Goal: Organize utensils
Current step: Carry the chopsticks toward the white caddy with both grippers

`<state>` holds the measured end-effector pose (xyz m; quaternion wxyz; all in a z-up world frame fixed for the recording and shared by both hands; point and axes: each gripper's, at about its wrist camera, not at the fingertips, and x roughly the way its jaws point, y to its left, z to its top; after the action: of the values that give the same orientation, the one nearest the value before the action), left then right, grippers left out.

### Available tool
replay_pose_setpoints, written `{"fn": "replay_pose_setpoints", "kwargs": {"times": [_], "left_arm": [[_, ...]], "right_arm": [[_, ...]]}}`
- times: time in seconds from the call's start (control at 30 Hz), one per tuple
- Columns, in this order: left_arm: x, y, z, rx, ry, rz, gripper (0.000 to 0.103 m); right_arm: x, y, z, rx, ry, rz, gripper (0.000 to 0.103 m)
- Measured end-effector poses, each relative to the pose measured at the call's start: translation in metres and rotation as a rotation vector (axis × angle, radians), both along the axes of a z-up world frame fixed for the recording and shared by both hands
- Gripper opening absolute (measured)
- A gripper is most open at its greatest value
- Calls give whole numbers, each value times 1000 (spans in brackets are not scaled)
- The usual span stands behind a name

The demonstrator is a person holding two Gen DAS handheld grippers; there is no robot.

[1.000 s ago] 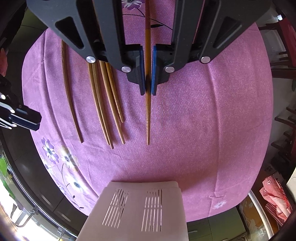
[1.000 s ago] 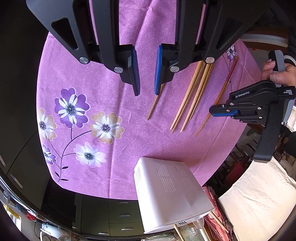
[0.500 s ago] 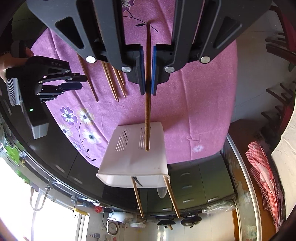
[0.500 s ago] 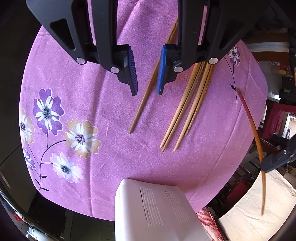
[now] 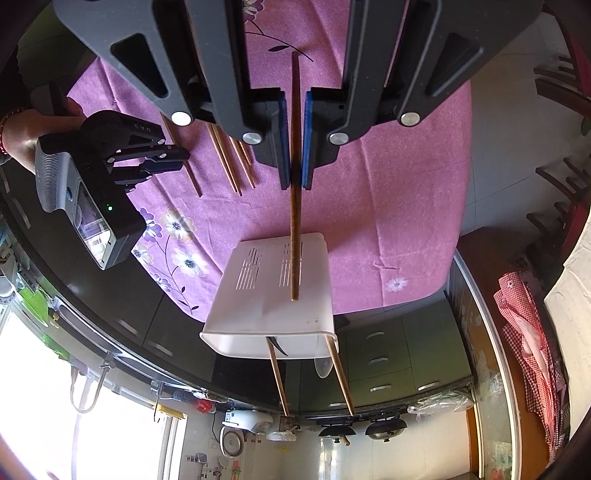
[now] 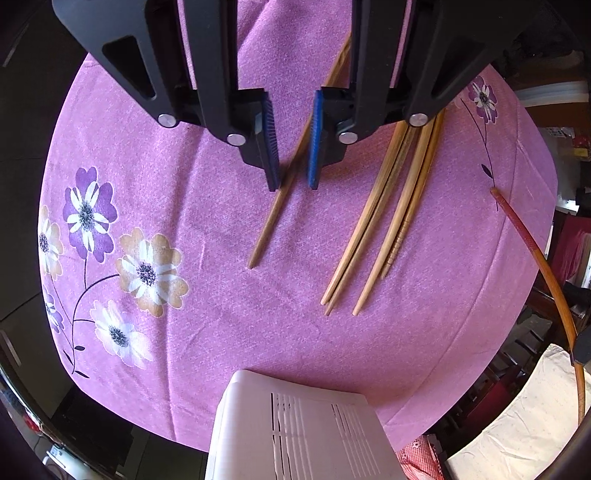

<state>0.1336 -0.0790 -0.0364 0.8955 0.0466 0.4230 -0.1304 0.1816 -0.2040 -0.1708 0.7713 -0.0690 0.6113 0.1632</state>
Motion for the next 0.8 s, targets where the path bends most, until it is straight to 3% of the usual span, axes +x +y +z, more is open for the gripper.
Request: {"fn": "replay_pose_setpoints", "kwargs": {"times": [0.27, 0.63, 0.8], "left_arm": [[-1, 0, 0, -2, -1, 1, 6], [-5, 7, 5, -13, -8, 5, 6], [-10, 9, 10, -22, -20, -2, 6]], "right_arm": [[-6, -23, 10, 74, -30, -20, 7], [-60, -65, 114, 247, -280, -33, 7], [-89, -77, 143, 287, -356, -39, 7]]}}
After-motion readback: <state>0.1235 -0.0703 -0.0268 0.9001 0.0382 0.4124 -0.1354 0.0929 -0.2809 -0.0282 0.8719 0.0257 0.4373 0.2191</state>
